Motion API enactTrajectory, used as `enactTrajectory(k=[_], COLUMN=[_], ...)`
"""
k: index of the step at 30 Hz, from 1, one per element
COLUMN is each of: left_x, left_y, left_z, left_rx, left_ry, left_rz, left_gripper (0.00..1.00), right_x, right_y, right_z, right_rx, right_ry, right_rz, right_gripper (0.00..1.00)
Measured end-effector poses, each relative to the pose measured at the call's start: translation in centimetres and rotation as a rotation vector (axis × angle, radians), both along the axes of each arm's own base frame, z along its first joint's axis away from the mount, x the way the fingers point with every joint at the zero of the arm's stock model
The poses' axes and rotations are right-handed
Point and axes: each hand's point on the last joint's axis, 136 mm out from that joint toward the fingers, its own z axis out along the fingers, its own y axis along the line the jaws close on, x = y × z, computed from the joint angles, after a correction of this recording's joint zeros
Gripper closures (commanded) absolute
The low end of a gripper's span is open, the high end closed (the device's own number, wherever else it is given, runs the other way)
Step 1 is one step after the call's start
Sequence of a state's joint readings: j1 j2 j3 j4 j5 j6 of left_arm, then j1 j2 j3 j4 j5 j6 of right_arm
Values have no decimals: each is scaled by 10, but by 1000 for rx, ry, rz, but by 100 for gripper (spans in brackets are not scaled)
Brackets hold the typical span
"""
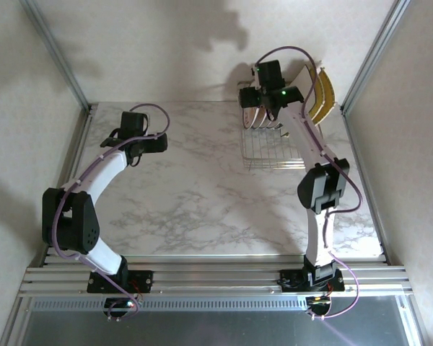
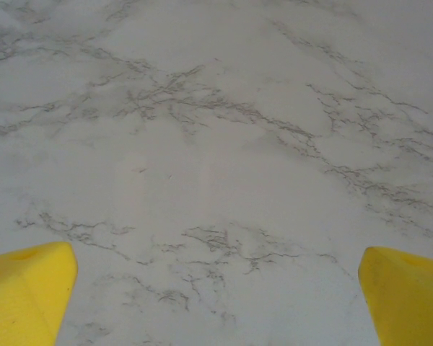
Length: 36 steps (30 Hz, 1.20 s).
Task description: Unload the plates from the dish rack
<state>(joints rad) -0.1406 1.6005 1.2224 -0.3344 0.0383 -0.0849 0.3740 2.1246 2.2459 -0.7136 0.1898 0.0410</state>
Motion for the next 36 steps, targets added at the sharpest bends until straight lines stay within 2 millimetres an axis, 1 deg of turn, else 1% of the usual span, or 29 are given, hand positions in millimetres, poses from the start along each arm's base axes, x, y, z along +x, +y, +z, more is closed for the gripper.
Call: enactTrajectory(k=[2,4,7,9,14,16,21,25,27,30,34,36], left_x=[0,0,0,0,-3,-5,-8,-10,-10,-10,-12,-13], left_y=[-1,-2,-4,-5,-8,-8,-7,-7,-7,-7,-7,-7], left_z=[0,0,0,1,4,5,2,1,2,3,2,2], left_rx=[-3,-5,-11,-17,-30,-32,-30,-30,-31,-31,-29,-27], left_ry=[0,0,0,-5,-16,-17,-9,-8,-10,-10,-4,1], left_rz=[-4,-8,-18,-24,-35,-36,-36,-36,-36,-36,-36,-38], left_gripper=[0,0,1,0,0,0,0,0,1,0,0,0], right_x=[9,17,27,34,60,66,77,83,84,86,88,89], right_y=[-1,-2,-1,0,3,1,-4,-6,-7,-8,-11,-12], right_z=[-11,-20,-29,-30,-25,-27,-40,-52,-52,-49,-54,-53], right_rx=[-24,-37,-43,-45,-42,-46,-65,-73,-75,-60,-69,-70], right_ry=[2,-3,-17,-32,-93,-106,-113,-106,-112,-123,-123,-130], right_rz=[-17,-31,-42,-50,-88,-111,-165,-189,-200,-215,-237,-245], right_gripper=[24,25,28,29,31,31,33,40,41,48,52,57])
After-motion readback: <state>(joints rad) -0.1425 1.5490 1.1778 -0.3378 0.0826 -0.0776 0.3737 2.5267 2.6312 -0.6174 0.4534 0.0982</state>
